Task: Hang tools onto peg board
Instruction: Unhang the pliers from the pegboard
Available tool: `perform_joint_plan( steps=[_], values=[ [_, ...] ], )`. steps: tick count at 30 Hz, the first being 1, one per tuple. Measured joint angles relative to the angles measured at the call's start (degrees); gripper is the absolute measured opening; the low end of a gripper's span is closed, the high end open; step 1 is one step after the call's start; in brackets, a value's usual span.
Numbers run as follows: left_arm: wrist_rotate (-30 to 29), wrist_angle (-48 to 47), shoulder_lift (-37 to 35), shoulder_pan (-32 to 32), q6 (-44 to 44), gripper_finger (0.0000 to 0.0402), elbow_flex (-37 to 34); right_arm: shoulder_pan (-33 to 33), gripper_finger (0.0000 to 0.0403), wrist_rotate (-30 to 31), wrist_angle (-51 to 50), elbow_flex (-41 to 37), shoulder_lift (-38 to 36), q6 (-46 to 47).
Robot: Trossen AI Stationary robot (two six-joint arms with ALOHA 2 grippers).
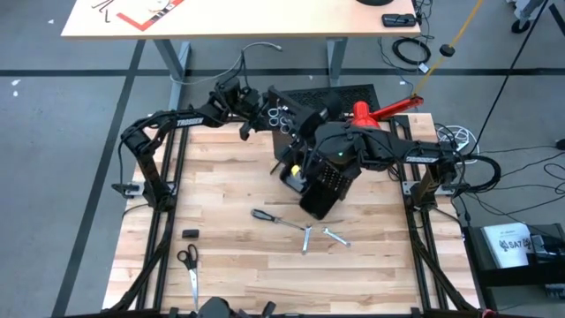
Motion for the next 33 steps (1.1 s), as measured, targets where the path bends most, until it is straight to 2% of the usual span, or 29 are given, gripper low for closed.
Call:
perform_joint_plan(
  steps=[13,20,33],
  values=[
    [5.6,-1.4,-0.1,-1.1,-0.3,0.0092,-1.0,0.0,0.0016,-1.6,-0.4,-0.2,-2.0,0.2],
    [8.0,-2.0,-0.1,-1.5,2.5,0.0087,-1.1,-0.3,0.0016,-1.9,-1.8,-0.2,-3.2,0.7],
    [8.9,-2.7,0.0,-2.2,5.3,0.0084,-1.2,-0.9,0.0016,-0.8,-1.1,-0.2,-4.7,-0.4]
  ],
)
